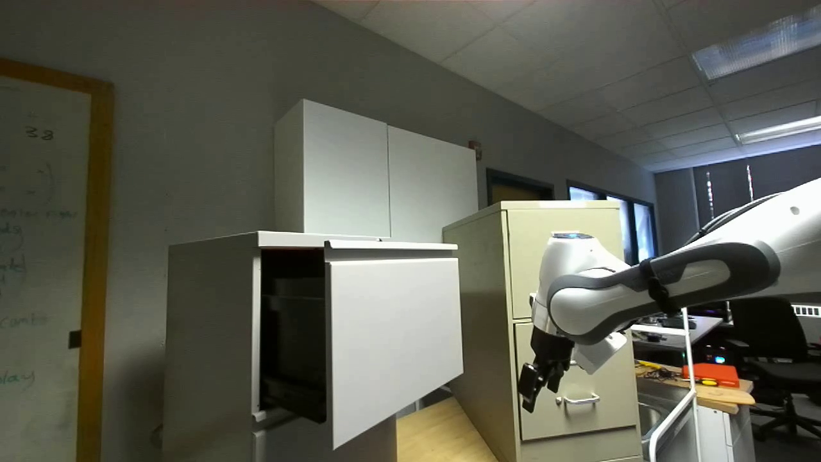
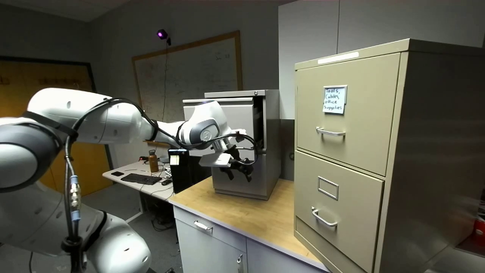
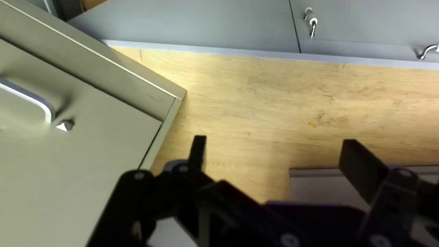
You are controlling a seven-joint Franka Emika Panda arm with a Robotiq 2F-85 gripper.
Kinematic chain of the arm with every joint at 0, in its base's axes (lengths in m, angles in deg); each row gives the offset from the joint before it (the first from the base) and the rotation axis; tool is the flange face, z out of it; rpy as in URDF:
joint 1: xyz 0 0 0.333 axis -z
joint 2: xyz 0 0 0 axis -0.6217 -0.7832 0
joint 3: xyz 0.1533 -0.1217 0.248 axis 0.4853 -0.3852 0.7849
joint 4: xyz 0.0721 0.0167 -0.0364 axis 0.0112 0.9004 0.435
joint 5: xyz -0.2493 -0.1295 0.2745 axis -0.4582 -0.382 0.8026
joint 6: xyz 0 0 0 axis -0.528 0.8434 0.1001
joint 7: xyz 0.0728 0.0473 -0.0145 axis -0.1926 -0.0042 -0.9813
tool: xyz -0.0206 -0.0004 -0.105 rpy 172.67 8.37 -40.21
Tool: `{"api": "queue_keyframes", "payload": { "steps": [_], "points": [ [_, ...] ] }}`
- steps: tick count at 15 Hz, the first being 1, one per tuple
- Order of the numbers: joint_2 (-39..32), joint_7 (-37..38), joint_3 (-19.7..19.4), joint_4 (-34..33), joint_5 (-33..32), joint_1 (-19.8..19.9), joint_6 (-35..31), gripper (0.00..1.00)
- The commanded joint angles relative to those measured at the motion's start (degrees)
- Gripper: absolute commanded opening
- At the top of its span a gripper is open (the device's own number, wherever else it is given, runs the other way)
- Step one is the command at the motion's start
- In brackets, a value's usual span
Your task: Close the top drawer of the white file cabinet
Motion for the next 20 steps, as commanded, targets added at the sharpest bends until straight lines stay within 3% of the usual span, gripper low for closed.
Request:
{"api": "queue_keyframes", "payload": {
  "steps": [1, 2, 3, 12, 14, 20],
  "points": [
    [-0.1, 0.8, 2.16, -1.98, 1.16, -2.06, -3.02, 1.0],
    [0.1, 0.99, 2.8, -2.37, 1.14, -2.49, -4.07, 0.92],
    [0.16, 1.16, 3.51, -2.74, 1.1, -3.06, -5.68, 0.74],
    [1.07, 1.33, 7.86, -6.59, 2.29, -8.03, -21.39, 0.07],
    [0.29, 0.37, 7.36, -7.58, 3.48, -10.05, -24.64, 0.01],
    [-2.71, -4.35, 3.27, -11.94, 12.07, -20.2, -26.35, 0.07]
  ]
}}
